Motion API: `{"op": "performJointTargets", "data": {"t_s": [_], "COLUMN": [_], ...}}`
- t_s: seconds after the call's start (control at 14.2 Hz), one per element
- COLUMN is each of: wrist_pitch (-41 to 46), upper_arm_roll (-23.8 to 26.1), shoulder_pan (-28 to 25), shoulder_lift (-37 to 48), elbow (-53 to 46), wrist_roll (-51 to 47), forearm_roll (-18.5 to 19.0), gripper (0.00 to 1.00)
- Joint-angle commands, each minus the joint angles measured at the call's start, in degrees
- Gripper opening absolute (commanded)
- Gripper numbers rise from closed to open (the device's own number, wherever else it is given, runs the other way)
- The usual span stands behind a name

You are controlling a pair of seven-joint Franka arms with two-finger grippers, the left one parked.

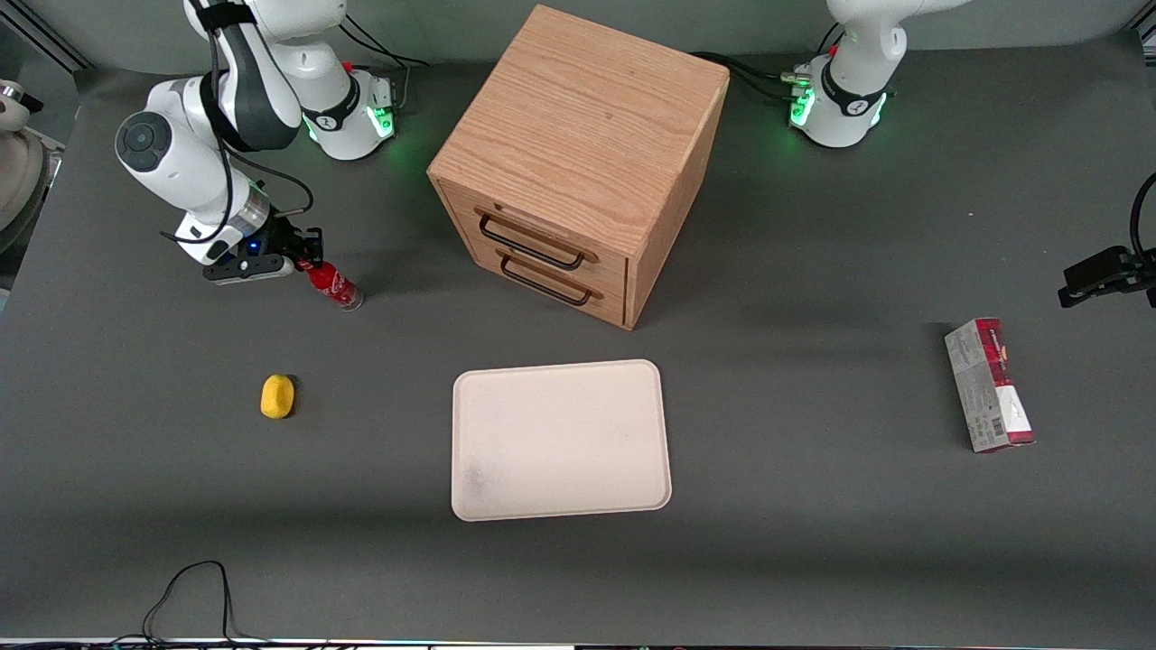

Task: Place coke bottle on tray
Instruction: 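Lower the right gripper around the bottle's cap end, then close the right gripper on the bottle neck and lift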

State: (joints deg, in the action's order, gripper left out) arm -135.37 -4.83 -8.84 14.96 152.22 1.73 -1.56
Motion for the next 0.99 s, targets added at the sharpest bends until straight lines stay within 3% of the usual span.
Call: {"op": "performJointTargets", "data": {"t_s": [0.0, 0.49, 0.92], "wrist_pitch": [-0.5, 15.5, 41.4], "upper_arm_roll": [-0.4, -0.6, -0.7], "shoulder_pan": [-0.1, 0.4, 0.6], "shoulder_lift": [0.2, 0.0, -10.3], "elbow": [-0.2, -13.1, -41.7], "wrist_roll": [1.0, -0.1, -0.1], "forearm_roll": [0.2, 0.1, -0.2], "gripper": [0.00, 0.00, 0.00]}}
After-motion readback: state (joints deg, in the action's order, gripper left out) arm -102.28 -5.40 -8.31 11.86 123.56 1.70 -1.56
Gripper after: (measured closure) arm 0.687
